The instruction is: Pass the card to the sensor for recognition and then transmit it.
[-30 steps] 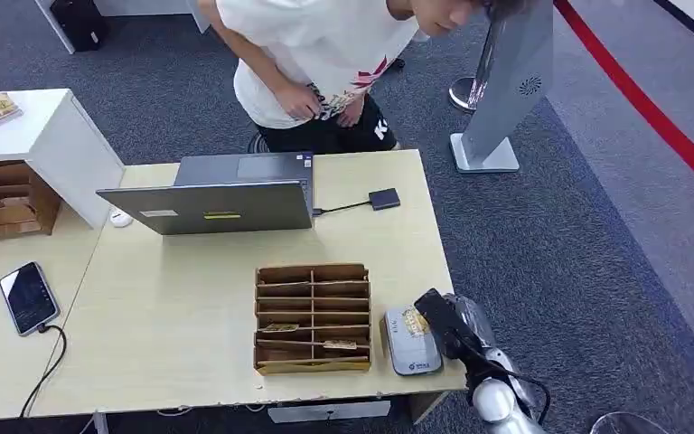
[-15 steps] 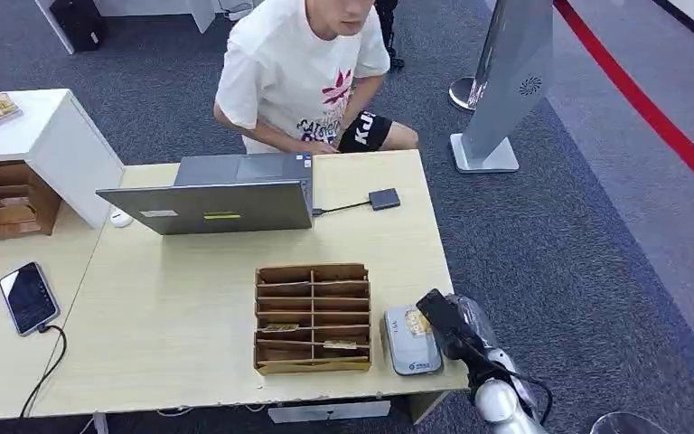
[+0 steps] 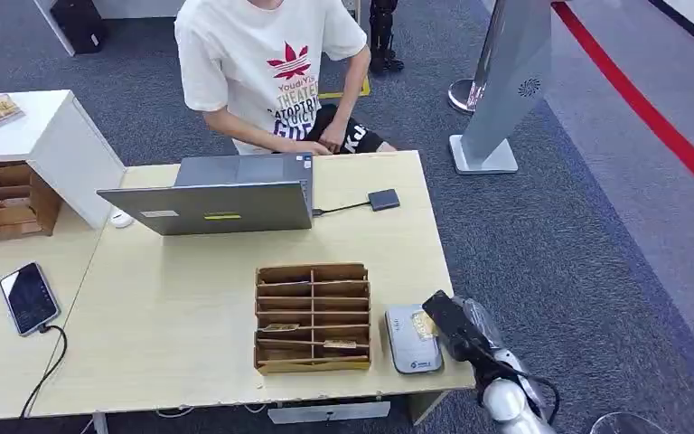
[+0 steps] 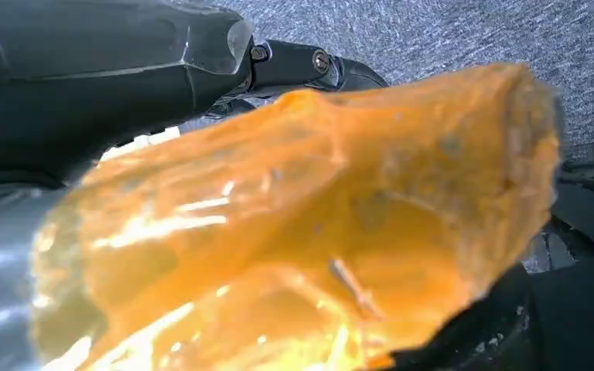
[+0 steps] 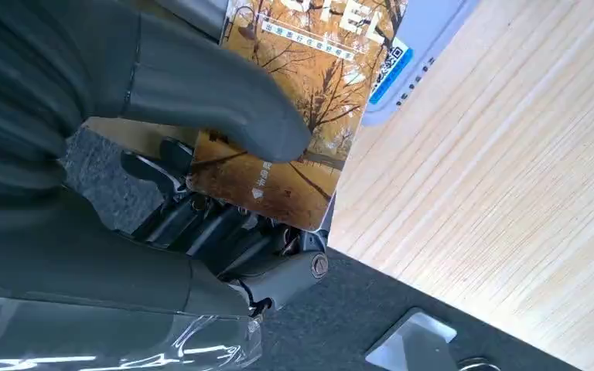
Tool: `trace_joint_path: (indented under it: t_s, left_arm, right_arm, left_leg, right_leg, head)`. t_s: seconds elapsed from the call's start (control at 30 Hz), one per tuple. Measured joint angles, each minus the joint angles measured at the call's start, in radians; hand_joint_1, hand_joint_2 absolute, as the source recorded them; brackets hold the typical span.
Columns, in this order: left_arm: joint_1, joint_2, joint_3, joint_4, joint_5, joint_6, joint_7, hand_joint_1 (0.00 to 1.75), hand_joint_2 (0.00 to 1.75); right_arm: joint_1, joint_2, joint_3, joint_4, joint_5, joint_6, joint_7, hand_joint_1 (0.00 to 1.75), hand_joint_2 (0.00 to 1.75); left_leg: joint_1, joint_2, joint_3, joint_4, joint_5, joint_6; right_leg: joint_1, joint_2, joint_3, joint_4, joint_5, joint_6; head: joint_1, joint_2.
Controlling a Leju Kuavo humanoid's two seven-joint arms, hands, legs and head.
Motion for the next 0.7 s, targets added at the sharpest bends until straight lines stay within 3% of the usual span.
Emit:
trace_joint_path:
  t_s: [0.7]
  left_arm:
    - [0.000, 0.000, 0.010, 0.000, -0.003, 0.000, 0.000, 0.00, 0.00]
  right_arm:
    - [0.000, -0.032, 0.003, 0.018, -0.015, 0.029, 0.003, 1.75, 1.75]
  left_leg:
    - [0.000, 0.000, 0.001, 0.000, 0.000, 0.000]
  right_leg:
    - [0.000, 0.001, 0.001, 0.000, 0.000, 0.000]
  head:
    - [0.000, 0.000]
